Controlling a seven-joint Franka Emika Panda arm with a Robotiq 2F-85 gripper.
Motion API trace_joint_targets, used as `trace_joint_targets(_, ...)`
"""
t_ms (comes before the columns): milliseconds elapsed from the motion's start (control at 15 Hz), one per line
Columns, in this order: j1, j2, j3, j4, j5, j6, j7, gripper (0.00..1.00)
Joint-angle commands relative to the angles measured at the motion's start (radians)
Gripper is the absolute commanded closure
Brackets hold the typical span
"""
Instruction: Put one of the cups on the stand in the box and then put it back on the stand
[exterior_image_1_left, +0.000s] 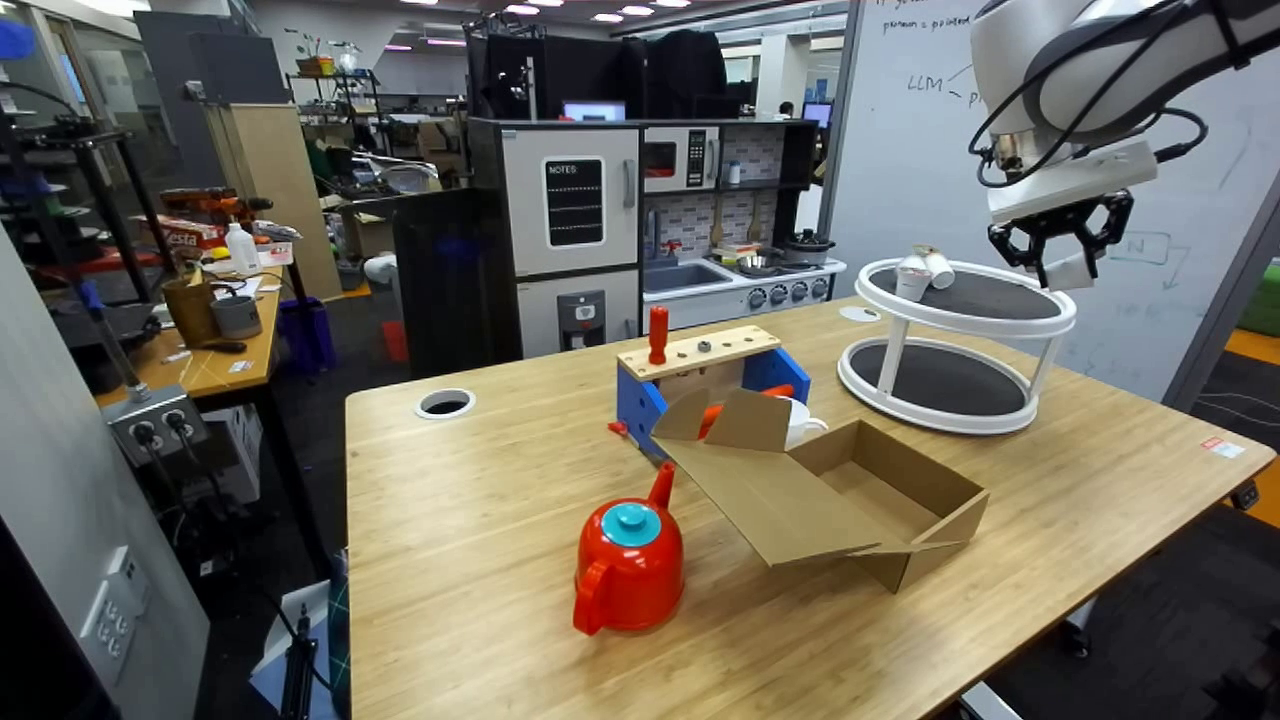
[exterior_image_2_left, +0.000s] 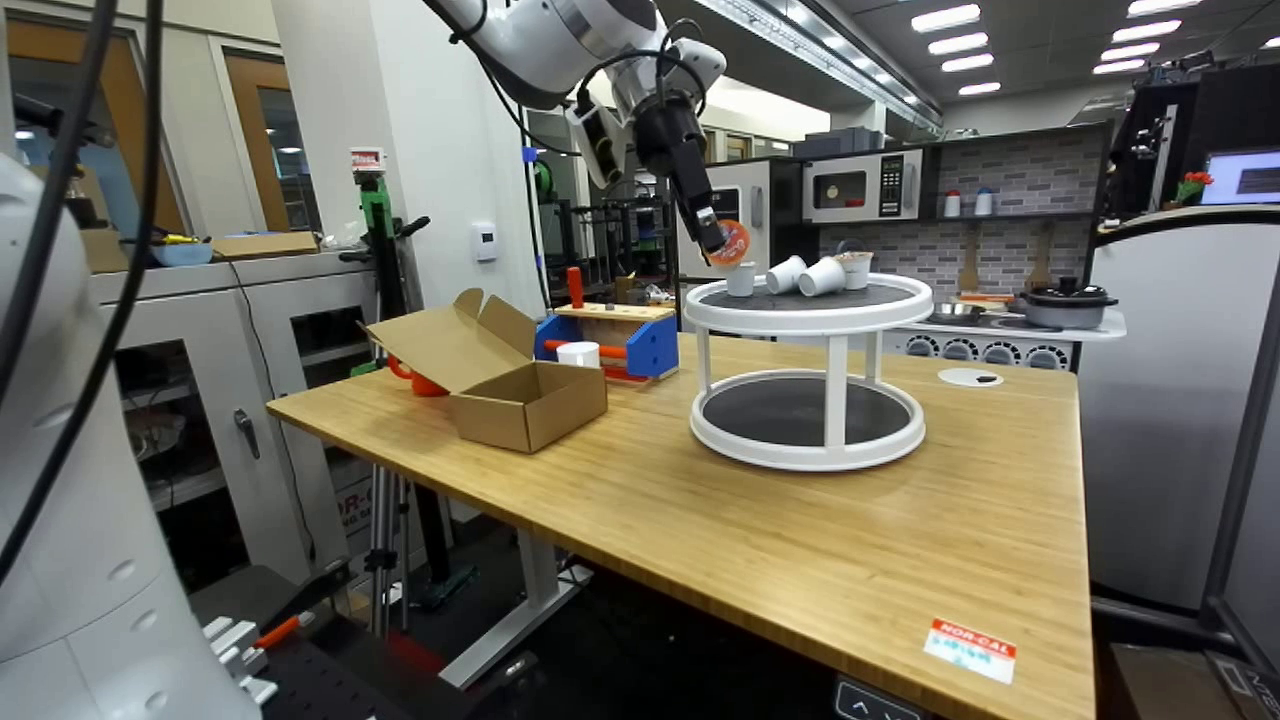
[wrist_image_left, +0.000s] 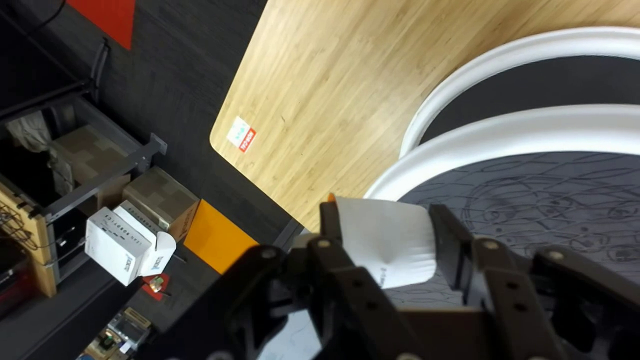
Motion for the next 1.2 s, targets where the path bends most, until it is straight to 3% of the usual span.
trace_joint_targets(0,-0.002,0.0,0.002,0.002,0.0,-0.002,-0.001,0.53)
trace_joint_targets(333,-0.002,0.0,0.002,0.002,0.0,-0.002,-0.001,0.53)
trace_joint_targets(400,-0.002,0.0,0.002,0.002,0.0,-0.002,-0.001,0.78)
trace_joint_targets(867,0.079,0.166,0.026,0.104,-0.239,-0.056,0.194,0.78)
trace_joint_targets(1133,0.112,0.215,0.028,0.146,-0.327,-0.079,0.212,0.78)
